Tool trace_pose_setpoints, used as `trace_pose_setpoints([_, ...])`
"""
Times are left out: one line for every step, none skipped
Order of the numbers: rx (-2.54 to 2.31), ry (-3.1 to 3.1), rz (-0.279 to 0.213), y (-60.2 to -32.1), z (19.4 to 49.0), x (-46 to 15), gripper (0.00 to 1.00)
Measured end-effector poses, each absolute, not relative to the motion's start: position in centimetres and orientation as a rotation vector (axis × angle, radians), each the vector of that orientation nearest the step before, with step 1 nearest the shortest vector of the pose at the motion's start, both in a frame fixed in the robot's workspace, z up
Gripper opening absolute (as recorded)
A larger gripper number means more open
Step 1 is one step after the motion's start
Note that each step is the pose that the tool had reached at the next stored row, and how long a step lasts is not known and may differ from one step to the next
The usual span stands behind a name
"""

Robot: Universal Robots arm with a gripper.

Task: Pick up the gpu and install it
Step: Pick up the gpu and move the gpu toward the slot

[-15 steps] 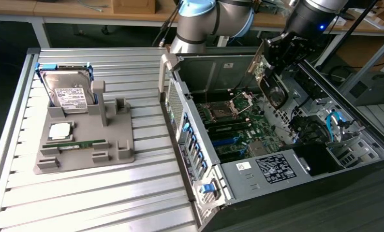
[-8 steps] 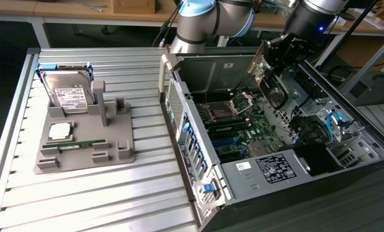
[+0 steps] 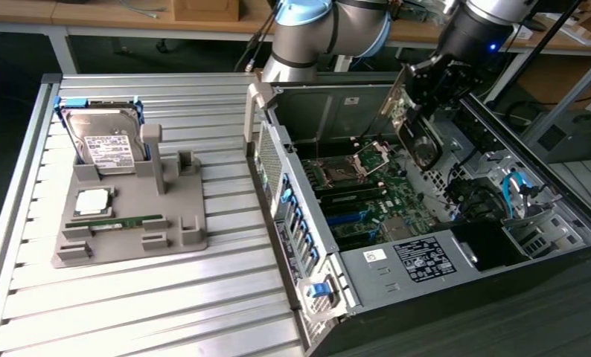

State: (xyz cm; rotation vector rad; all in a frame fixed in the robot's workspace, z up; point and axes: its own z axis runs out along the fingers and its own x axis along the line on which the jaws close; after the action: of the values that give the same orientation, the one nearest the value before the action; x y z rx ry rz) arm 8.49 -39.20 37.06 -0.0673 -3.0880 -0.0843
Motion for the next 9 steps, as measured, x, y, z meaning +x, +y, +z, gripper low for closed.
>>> trace_pose_setpoints([-0.067,-3.088,-0.084,-39.2,37.03,8.5,0.27])
trace_pose_setpoints([-0.067,-3.088,-0.084,-39.2,36.99,8.51,0.27])
trace_pose_setpoints([-0.066,-3.088,-0.084,-39.2,36.96,8.52,0.27])
trace_pose_setpoints([-0.066,-3.088,-0.084,-39.2,36.92,8.52,0.27])
trace_pose_setpoints([-0.066,-3.088,-0.084,-39.2,36.88,8.53,0.27])
trace_pose_setpoints([-0.066,-3.088,-0.084,-39.2,36.83,8.54,0.27])
trace_pose_setpoints([-0.065,-3.088,-0.084,-39.2,36.79,8.54,0.27])
trace_pose_setpoints([-0.065,-3.088,-0.084,-39.2,36.75,8.55,0.27])
trace_pose_setpoints([-0.065,-3.088,-0.084,-39.21,36.69,8.56,0.27])
